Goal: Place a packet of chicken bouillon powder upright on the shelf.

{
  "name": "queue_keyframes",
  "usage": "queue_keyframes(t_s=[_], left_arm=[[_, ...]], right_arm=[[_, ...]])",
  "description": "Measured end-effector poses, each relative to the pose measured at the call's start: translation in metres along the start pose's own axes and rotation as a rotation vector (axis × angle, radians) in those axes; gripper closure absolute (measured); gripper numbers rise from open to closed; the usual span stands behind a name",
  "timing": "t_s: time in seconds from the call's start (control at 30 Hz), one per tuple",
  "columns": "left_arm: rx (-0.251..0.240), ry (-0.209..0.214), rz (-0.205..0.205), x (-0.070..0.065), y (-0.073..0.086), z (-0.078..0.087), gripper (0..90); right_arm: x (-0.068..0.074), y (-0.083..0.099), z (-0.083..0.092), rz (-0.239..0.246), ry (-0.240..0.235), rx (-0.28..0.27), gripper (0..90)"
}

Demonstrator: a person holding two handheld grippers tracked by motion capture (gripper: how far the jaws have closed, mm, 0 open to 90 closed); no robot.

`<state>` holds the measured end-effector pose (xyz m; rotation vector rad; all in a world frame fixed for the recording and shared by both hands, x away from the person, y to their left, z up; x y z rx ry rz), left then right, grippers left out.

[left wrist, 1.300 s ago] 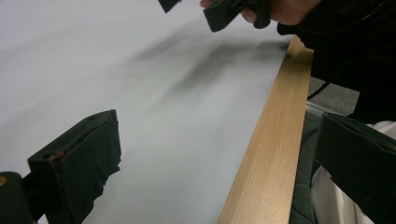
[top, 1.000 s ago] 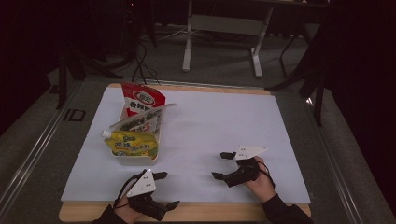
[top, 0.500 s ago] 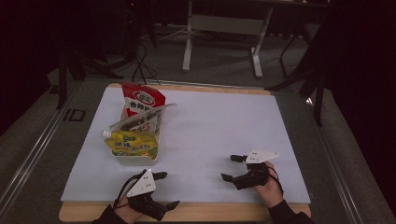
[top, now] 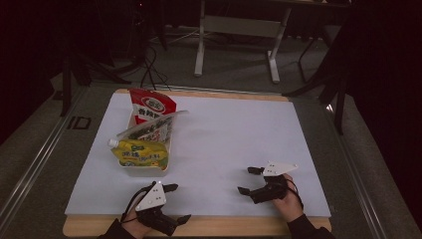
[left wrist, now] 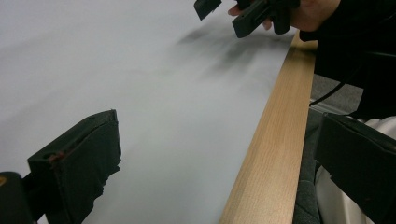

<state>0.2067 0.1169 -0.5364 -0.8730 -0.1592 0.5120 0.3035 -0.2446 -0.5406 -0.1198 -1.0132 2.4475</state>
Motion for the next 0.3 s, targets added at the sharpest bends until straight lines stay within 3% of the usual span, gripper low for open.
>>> queue_keyframes(t_s=[0.3], left_arm=[[-0.002, -0.002, 0.003, 0.0014, 0.0008, 0.0003, 2.0]], right_arm=[[-0.0027, 0.0020, -0.0028, -0.006, -0.003, 0.015, 14.1]])
Point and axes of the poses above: each handheld gripper's, and its own axes: z roughly backward along the jaws, y roughly out of its underside, x roughly to its left, the point moved 1 cm from there along -z, roughly forward along the jaws, and after that the axes turned 14 degrees about x, right-handed, at the moved point
